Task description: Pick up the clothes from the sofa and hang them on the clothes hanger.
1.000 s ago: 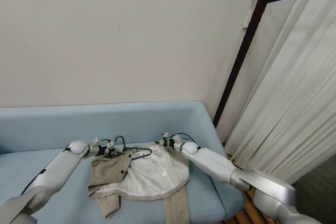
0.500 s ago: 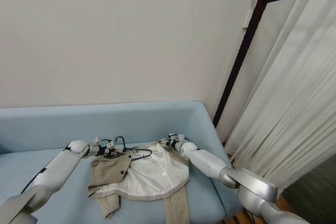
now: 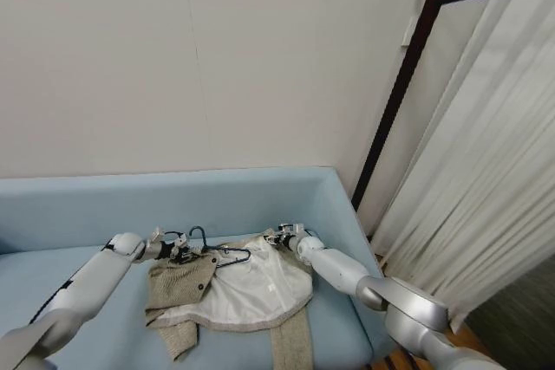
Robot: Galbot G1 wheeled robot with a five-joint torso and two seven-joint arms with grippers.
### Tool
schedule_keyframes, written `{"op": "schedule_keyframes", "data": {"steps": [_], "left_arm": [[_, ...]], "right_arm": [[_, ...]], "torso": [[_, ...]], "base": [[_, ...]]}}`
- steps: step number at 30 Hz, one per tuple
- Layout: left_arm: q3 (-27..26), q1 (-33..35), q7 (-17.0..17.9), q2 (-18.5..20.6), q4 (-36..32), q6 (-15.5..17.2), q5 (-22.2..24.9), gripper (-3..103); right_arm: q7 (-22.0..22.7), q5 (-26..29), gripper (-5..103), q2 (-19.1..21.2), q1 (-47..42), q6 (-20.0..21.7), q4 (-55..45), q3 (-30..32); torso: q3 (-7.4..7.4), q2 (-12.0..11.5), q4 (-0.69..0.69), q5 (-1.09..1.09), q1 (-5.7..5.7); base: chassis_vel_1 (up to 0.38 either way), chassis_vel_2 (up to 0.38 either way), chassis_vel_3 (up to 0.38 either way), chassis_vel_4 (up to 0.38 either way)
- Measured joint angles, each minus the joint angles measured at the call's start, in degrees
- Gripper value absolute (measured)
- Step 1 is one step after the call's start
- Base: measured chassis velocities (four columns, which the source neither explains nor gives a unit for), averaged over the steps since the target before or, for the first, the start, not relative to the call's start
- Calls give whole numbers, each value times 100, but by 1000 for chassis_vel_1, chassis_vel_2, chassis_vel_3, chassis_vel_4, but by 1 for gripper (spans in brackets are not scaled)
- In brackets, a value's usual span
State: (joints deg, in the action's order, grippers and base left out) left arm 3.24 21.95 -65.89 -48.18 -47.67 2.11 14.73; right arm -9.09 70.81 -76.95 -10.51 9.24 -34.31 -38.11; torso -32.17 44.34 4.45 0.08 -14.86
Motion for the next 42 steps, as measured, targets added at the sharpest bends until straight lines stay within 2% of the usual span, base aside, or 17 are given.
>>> {"op": "schedule_keyframes", "data": {"steps": [3, 5, 13, 20, 31, 33, 35, 39, 40, 41, 42], "left_arm": [[-26, 27, -25, 16, -14, -5, 0, 7], [-52, 60, -35, 24, -24, -15, -1, 7], [-92, 103, -115, 51, -38, -23, -3, 7], [-97, 104, -126, 30, -29, -30, -7, 7], [-90, 67, -145, 28, -29, -36, -8, 7], [-90, 62, -146, 32, -26, -40, -7, 7], [-90, 60, -146, 32, -26, -42, -7, 7], [-88, 53, -146, 32, -21, -48, -6, 7], [-87, 51, -146, 31, -16, -53, -6, 7], [-87, 49, -146, 27, -12, -59, -5, 7], [-86, 49, -147, 22, -12, -61, -5, 7]], "right_arm": [[1, -26, 74, -14, 6, 0, 34, -27], [17, -83, 66, -15, 6, -10, 48, -56], [109, -205, 58, 32, 31, -22, 93, -65], [139, -199, 66, 143, 87, 64, 30, -63], [77, -212, 70, 142, -40, 120, 77, -65], [57, -212, 74, 140, -46, 123, 81, -64], [53, -211, 74, 136, -48, 123, 81, -64], [52, -211, 66, 121, -50, 123, 80, -65], [52, -212, 61, 118, -52, 120, 72, -68], [52, -215, 61, 112, -58, 116, 58, -69], [53, -218, 55, 107, -63, 113, 51, -69]], "torso": [[0, 0, 1, 0, 0], [0, 0, 1, 0, 0], [0, 0, 1, 0, 0], [0, 0, 2, 0, 0], [0, 0, 2, 1, 0], [0, 0, 2, 0, 0], [0, 0, 2, 0, 0], [0, 0, 1, 0, 0], [0, 0, 1, 0, 0], [0, 0, 1, 0, 0], [0, 0, 1, 0, 0]], "base": [[0, 0, 0, 0], [0, 0, 0, 0], [0, 0, 0, 0], [0, 0, 0, 0], [0, 0, 0, 0], [0, 0, 0, 0], [0, 0, 0, 0], [0, 0, 0, 0], [0, 0, 0, 0], [0, 0, 0, 0], [0, 0, 0, 0]]}}
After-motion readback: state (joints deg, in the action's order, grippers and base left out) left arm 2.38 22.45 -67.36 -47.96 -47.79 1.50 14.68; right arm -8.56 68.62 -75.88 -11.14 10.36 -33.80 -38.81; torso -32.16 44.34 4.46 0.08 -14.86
